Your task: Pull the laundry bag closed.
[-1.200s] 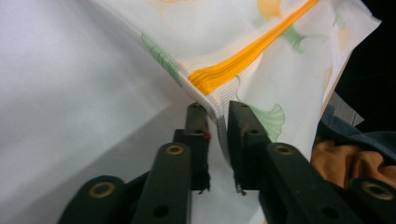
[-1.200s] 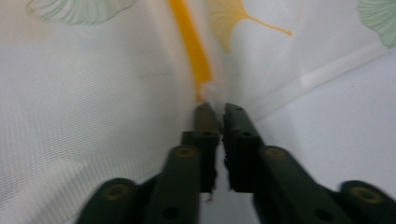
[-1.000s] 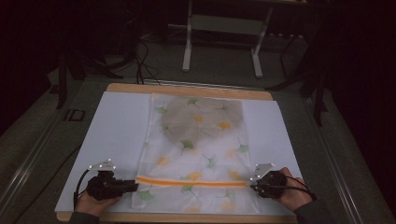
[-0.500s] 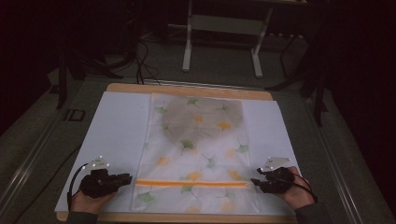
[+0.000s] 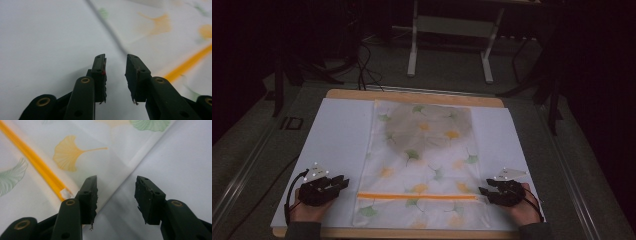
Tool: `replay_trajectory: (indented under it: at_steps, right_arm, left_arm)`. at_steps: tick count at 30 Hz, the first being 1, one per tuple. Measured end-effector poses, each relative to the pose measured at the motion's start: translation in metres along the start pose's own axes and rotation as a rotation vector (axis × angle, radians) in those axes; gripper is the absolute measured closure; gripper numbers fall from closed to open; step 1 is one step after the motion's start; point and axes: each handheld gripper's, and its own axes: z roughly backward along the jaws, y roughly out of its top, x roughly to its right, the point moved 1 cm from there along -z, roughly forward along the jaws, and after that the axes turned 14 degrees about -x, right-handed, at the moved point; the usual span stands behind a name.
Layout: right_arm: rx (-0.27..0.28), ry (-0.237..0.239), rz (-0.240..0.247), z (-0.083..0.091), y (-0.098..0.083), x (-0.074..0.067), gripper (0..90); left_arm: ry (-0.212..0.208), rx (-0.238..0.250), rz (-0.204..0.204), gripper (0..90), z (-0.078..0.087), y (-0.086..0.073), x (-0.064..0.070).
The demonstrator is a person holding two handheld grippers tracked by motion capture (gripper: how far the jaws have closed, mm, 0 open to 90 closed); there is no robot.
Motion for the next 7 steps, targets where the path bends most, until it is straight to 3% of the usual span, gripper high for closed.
replay_trajectory:
  at_steps: [7]
  right_arm:
    - [0.028, -0.022, -0.062, -0.0035, -0.0081, 0.0070, 52.0]
  left_arm:
    - [0.125, 0.012, 0.043, 62.4, -0.0045, 0.0000, -0.0110]
